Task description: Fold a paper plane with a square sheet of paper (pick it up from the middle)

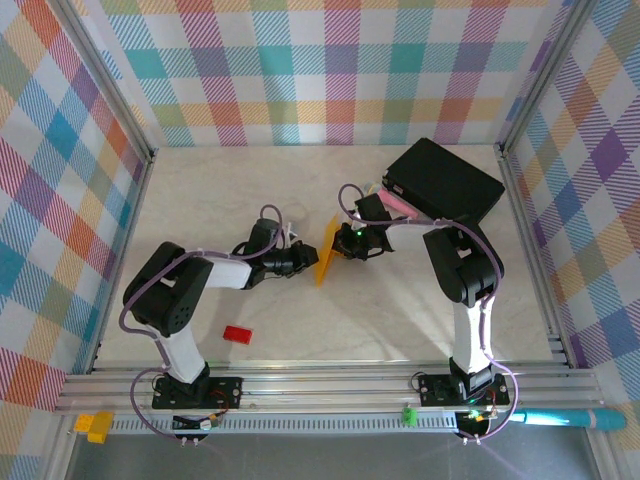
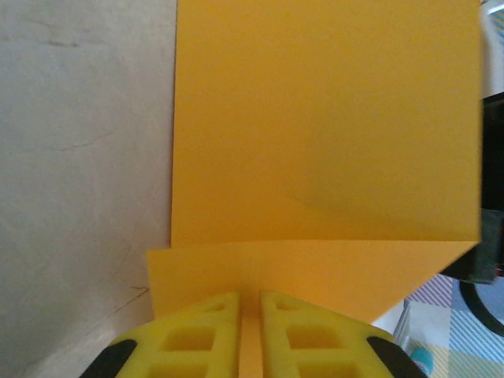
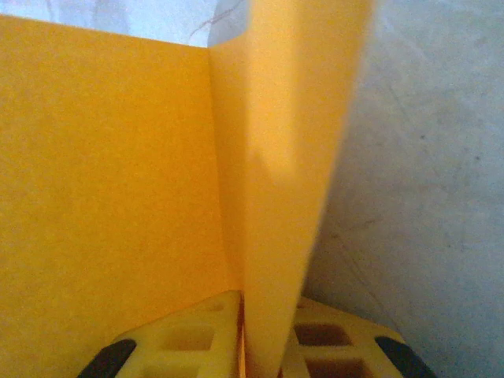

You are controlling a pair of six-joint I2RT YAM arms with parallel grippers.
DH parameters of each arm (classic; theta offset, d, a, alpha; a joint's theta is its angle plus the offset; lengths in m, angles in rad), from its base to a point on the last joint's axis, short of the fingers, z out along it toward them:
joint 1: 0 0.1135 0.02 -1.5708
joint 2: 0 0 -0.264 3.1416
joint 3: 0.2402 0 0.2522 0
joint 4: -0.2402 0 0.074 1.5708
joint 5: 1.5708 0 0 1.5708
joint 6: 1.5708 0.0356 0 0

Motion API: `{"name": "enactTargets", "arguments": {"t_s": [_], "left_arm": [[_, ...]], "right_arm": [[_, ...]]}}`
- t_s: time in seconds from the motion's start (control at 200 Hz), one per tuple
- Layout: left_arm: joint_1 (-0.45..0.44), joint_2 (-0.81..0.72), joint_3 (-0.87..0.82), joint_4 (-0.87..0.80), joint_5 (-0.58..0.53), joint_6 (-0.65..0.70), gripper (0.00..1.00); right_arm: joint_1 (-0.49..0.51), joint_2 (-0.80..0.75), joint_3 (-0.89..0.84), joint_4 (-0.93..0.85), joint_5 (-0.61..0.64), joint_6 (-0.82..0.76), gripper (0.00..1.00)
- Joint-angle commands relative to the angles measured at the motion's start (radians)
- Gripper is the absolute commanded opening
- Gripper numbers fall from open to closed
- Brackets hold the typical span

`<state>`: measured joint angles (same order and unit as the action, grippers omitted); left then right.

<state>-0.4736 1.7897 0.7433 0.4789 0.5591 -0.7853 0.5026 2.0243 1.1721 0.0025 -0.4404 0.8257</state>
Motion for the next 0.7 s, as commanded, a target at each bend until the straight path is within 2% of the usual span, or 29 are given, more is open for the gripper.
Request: {"name": "enactTargets", "arguments": {"t_s": [0.0, 0.17, 0.47, 0.695], "left_arm": [[-0.003, 0.045, 0.041, 0.031, 0.023, -0.013, 0.11], [-0.014, 0.091, 0.068, 0.027, 0.038, -0.019, 0.07], [-0.029, 0.115, 0.080, -0.020, 0.038, 0.000, 0.07], [-0.037, 0.126, 0.109, -0.067, 0.022, 0.023, 0.09]], "right_arm": [[-0.010, -0.001, -0.018, 0.019, -0.026, -0.011, 0.17], [-0.016, -0.016, -0.034, 0.030, -0.031, -0.007, 0.21], [-0.036, -0.071, -0.081, 0.030, -0.030, 0.001, 0.32], [-0.066, -0.137, -0.139, 0.021, -0.019, -0.007, 0.37]]}}
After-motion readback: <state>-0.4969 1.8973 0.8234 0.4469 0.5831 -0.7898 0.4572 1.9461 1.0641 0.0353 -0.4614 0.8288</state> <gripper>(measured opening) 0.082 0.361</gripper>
